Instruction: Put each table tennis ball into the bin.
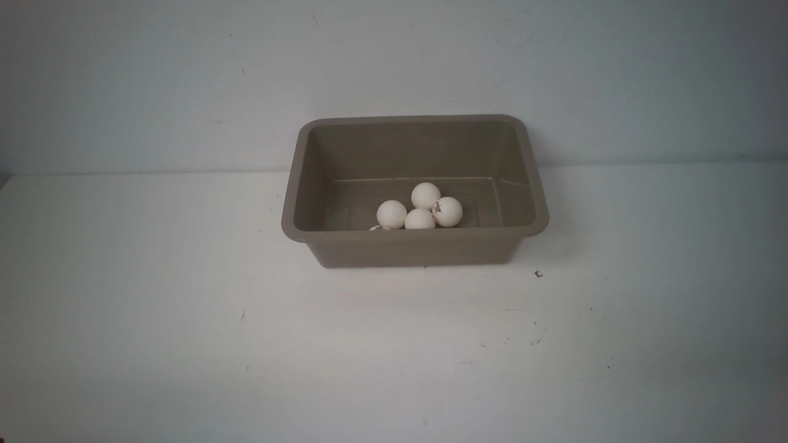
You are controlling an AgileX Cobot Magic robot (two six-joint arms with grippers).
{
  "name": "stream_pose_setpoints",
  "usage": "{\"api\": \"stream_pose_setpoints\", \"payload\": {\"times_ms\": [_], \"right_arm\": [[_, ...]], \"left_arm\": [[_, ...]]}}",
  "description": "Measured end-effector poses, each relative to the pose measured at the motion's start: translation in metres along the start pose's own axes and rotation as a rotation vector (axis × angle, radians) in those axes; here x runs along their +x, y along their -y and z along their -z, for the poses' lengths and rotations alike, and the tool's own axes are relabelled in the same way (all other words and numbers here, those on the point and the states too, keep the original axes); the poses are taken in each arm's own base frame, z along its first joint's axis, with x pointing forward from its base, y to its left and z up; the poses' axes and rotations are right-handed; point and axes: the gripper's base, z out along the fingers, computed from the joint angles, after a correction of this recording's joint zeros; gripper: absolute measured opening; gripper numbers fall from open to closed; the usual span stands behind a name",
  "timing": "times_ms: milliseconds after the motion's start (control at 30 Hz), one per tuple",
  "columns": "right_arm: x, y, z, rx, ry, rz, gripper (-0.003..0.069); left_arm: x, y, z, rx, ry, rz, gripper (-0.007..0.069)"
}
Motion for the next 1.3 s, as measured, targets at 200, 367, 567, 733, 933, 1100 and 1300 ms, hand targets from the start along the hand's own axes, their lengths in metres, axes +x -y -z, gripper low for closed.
{"api": "stream_pose_setpoints", "payload": {"times_ms": [200, 367, 567, 733, 933, 1100, 1300], "right_arm": [[-0.033, 0.008, 0.004, 0.023, 0.097, 0.016, -0.0011], [-0.064, 0.010, 0.011, -0.057, 0.205, -0.320, -0.0011], [-0.079, -0.008, 0.020, -0.318, 0.161, -0.472, -0.0011], [-0.052, -0.018, 0.022, -0.371, -0.138, -0.332, -0.0011], [-0.028, -0.005, 0.009, -0.147, -0.118, -0.260, -0.0011], [0.011, -0.011, 0.002, -0.107, -0.130, -0.258, -0.0011], [0.048, -0.019, 0.002, -0.108, -0.214, -0.222, -0.0011]], "left_arm": [[0.000, 0.000, 0.000, 0.000, 0.000, 0.000, 0.0237], [0.000, 0.000, 0.000, 0.000, 0.000, 0.000, 0.0237], [0.000, 0.000, 0.000, 0.000, 0.000, 0.000, 0.0237], [0.000, 0.000, 0.000, 0.000, 0.000, 0.000, 0.0237], [0.000, 0.000, 0.000, 0.000, 0.000, 0.000, 0.0237], [0.000, 0.000, 0.000, 0.000, 0.000, -0.001, 0.0237], [0.000, 0.000, 0.000, 0.000, 0.000, -0.001, 0.0237]]}}
